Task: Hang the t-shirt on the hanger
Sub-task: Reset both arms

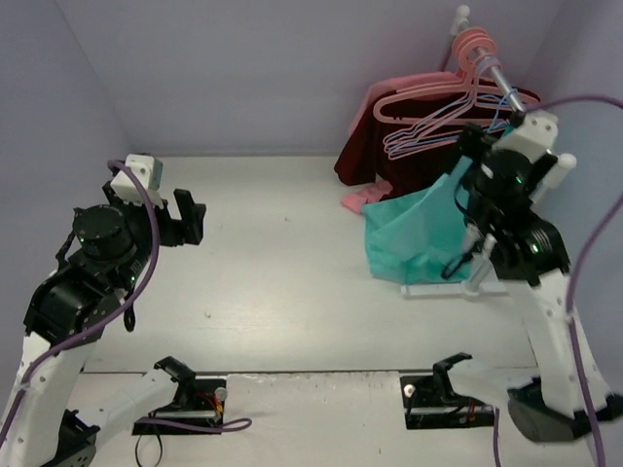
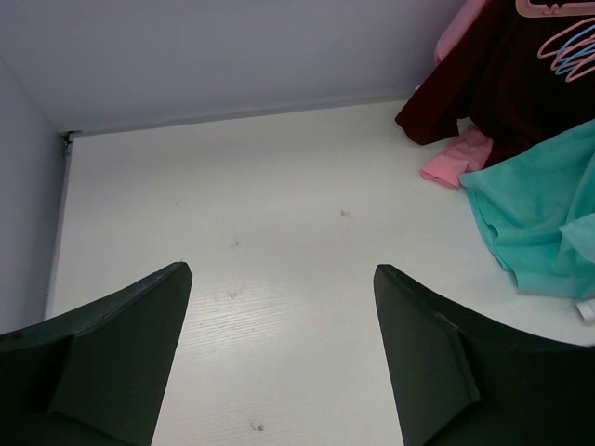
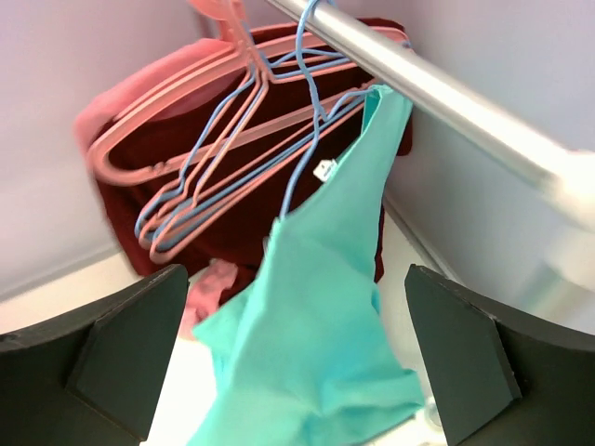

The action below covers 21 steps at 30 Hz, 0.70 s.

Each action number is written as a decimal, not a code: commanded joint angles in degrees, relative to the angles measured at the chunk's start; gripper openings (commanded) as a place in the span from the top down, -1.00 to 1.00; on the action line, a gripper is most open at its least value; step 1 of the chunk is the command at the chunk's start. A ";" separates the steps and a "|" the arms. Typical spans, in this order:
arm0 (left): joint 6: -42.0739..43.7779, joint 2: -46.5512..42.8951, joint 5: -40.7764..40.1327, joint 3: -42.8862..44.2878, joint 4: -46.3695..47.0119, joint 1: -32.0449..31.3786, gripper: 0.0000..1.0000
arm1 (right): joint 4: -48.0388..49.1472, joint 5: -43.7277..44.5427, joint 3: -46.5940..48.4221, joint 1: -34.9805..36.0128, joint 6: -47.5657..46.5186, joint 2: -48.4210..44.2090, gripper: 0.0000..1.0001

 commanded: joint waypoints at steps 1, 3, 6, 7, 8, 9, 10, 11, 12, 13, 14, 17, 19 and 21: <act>1.76 -1.40 -3.39 2.99 -1.74 0.29 -0.50 | 2.13 -11.43 -6.38 -0.06 -11.09 -10.04 -1.00; 2.16 -2.00 -4.74 2.98 -3.31 0.29 -0.50 | 2.18 -12.70 -8.65 -0.03 -12.89 -15.09 -1.00; 2.34 -3.39 -6.43 1.99 -5.82 0.29 -0.50 | 2.22 -14.28 -14.00 -0.02 -17.15 -22.91 -1.00; 2.21 -4.05 -6.96 1.26 -6.36 0.29 -0.50 | 2.22 -15.07 -14.94 0.04 -18.47 -25.62 -1.00; 2.05 -4.60 -7.29 0.62 -6.75 0.29 -0.50 | 2.22 -15.65 -17.12 -0.01 -19.32 -27.66 -1.00; 1.73 -5.28 -7.51 -0.35 -7.15 0.29 -0.50 | 2.26 -16.33 -18.80 0.01 -19.44 -29.59 -1.00; 1.38 -5.97 -7.70 -1.39 -7.55 0.29 -0.50 | 2.30 -17.03 -20.21 0.06 -19.38 -31.58 -1.00; 1.09 -6.26 -7.77 -1.97 -7.91 0.29 -0.50 | 2.23 -17.46 -21.07 0.13 -19.17 -33.99 -1.00; 0.99 -6.82 -7.68 -2.94 -8.18 0.29 -0.50 | 2.17 -18.10 -22.50 0.15 -18.98 -36.06 -1.00; 0.95 -7.47 -7.58 -4.20 -8.39 0.29 -0.50 | 2.13 -18.59 -24.11 0.15 -18.77 -38.21 -1.00; 0.90 -8.09 -7.55 -5.55 -8.57 0.29 -0.50 | 2.15 -18.76 -25.55 0.17 -18.53 -40.27 -1.00; -0.16 -9.72 -7.59 -8.10 -8.94 0.29 -0.50 | 2.09 -17.57 -27.55 0.36 -16.95 -43.70 -1.00; -0.83 -10.53 -7.66 -10.04 -8.87 0.29 -0.50 | 1.76 -16.30 -28.62 0.83 -14.76 -46.10 -1.00; -1.23 -10.90 -8.12 -11.01 -8.91 0.29 -0.50 | 1.44 -15.62 -29.20 1.04 -13.77 -47.47 -1.00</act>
